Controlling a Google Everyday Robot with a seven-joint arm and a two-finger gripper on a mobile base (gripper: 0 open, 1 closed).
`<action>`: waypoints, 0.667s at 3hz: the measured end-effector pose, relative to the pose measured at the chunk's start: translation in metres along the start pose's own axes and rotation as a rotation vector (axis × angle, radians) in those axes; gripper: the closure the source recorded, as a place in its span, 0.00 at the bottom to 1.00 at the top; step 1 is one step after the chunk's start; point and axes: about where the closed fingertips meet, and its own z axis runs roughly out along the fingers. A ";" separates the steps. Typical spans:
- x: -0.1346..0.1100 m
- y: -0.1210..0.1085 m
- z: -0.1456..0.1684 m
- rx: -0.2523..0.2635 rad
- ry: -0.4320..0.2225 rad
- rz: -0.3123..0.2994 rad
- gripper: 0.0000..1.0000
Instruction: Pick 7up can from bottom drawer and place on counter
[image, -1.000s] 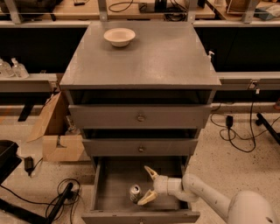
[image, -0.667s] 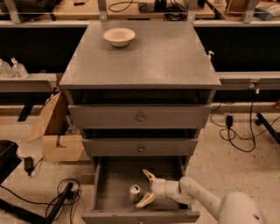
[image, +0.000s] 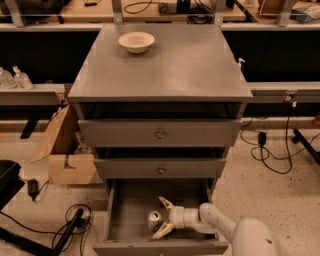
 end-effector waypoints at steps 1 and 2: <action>0.007 0.000 0.009 -0.008 0.009 0.003 0.18; 0.004 0.000 0.014 -0.012 0.023 0.000 0.41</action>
Offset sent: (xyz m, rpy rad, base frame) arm 0.0038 0.0134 -0.0051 -0.0438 0.0068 0.0125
